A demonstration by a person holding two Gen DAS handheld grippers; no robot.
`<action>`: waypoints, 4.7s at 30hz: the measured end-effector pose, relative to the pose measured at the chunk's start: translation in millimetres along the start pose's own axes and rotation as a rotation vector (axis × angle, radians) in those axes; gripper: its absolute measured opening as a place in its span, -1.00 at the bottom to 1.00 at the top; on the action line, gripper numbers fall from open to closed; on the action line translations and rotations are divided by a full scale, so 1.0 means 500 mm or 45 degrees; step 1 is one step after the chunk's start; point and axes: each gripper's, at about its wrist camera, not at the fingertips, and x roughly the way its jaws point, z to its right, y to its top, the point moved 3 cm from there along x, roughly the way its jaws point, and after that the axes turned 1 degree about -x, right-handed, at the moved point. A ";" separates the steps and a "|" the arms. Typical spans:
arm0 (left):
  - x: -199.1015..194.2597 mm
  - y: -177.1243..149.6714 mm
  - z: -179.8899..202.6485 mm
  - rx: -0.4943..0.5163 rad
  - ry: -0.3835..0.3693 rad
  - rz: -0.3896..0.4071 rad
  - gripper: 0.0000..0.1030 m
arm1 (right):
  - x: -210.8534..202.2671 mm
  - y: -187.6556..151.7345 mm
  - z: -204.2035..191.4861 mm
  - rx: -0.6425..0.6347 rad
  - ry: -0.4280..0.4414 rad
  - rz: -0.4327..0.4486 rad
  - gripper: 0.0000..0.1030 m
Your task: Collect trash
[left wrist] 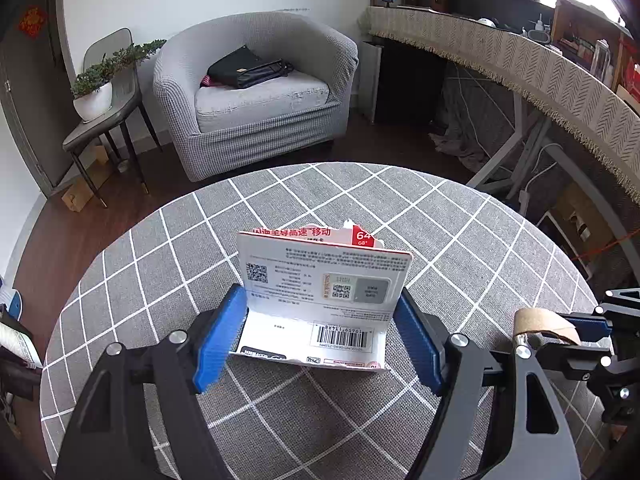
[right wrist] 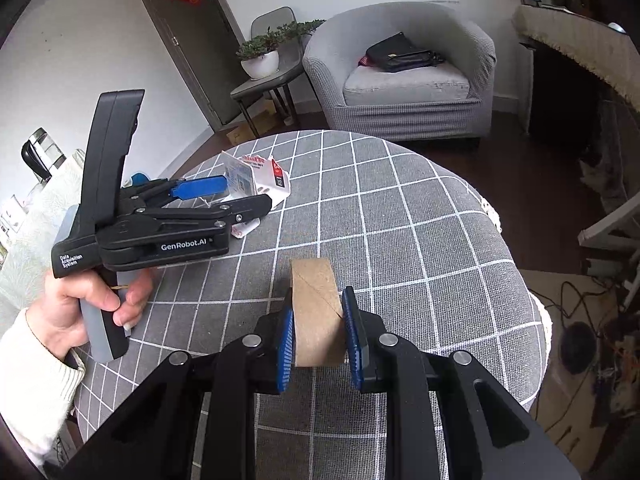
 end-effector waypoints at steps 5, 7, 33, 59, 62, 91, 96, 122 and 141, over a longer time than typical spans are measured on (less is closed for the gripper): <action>-0.021 -0.006 -0.008 -0.032 -0.026 0.040 0.47 | 0.005 0.000 -0.017 -0.029 -0.007 -0.012 -0.59; -0.033 -0.012 -0.012 -0.044 -0.025 0.053 0.47 | 0.006 0.004 -0.026 -0.041 -0.001 -0.013 -0.59; -0.288 -0.182 -0.223 -0.325 0.064 0.155 0.46 | 0.057 0.044 -0.243 -0.191 0.173 -0.022 -0.59; -0.478 -0.512 -0.536 -0.666 0.289 0.091 0.46 | 0.184 0.038 -0.653 -0.459 0.444 -0.135 -0.59; -0.474 -0.560 -0.565 -0.708 0.292 0.070 0.46 | 0.206 0.027 -0.698 -0.496 0.454 -0.164 -0.59; -0.342 -0.854 -0.664 -0.769 0.312 -0.473 0.52 | 0.387 -0.096 -0.951 -0.679 0.436 -0.385 -0.59; -0.344 -0.870 -0.663 -0.755 0.304 -0.493 0.64 | 0.409 -0.109 -0.964 -0.689 0.423 -0.414 -0.59; -0.554 -0.784 -0.702 -0.816 0.383 -0.066 0.15 | 0.584 -0.243 -0.997 -0.777 0.270 -0.675 -0.59; -0.638 -0.691 -0.675 -0.769 0.375 0.117 0.07 | 0.621 -0.401 -0.990 -0.979 0.159 -0.909 0.06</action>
